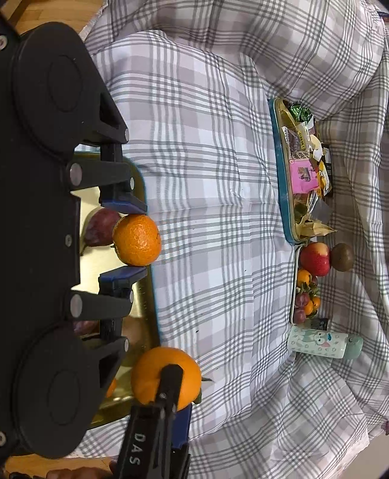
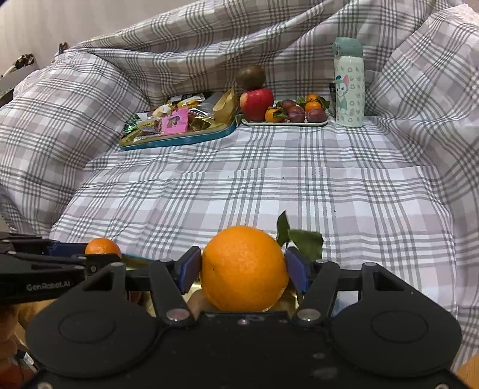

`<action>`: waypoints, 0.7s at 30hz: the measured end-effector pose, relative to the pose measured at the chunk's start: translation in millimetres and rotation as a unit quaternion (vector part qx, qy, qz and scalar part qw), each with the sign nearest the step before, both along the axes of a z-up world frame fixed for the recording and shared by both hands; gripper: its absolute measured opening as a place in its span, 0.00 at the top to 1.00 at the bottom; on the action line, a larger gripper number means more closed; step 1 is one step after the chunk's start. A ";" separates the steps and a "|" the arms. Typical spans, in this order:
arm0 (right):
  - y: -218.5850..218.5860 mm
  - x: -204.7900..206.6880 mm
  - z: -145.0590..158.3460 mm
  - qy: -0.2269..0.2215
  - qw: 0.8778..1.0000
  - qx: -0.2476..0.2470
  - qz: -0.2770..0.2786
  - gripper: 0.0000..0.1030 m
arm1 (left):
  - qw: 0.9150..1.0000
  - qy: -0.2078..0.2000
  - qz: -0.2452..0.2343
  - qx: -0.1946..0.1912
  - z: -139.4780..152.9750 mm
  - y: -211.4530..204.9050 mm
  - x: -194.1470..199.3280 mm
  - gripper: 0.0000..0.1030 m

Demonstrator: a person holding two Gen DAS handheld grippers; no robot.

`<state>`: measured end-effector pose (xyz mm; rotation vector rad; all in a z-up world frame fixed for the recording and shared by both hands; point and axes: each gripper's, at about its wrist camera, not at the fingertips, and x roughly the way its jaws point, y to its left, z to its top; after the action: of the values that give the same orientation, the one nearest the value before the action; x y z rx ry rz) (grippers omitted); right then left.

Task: Organize fruits
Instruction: 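Lower and release the tangerine with the left tool while the right tool releases the orange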

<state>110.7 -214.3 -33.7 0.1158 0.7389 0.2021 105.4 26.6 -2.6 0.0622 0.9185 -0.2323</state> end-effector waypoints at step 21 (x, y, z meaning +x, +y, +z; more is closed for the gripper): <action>6.0 -57.4 14.0 -0.030 0.999 -0.007 0.031 0.73 | 1.000 0.004 -0.002 0.011 -14.3 -9.6 -38.6 0.54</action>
<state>53.3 -208.3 -19.7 0.0726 0.6844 0.2591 66.8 17.0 -16.9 0.0829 0.9286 -0.2256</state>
